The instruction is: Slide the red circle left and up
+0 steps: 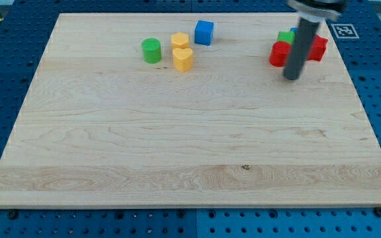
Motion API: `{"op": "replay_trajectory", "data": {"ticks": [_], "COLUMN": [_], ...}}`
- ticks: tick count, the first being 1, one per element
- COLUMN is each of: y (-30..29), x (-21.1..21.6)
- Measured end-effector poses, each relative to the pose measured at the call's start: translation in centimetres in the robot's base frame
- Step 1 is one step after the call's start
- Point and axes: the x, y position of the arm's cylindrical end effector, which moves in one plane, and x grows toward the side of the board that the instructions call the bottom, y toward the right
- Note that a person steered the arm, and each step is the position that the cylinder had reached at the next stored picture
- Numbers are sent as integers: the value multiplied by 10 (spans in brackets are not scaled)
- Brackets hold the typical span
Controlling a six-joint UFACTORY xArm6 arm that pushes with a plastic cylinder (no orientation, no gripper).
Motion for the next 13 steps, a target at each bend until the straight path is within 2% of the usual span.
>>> {"op": "replay_trajectory", "data": {"ticks": [1, 3, 13], "y": [41, 37, -99], "x": [-1, -22, -52]}}
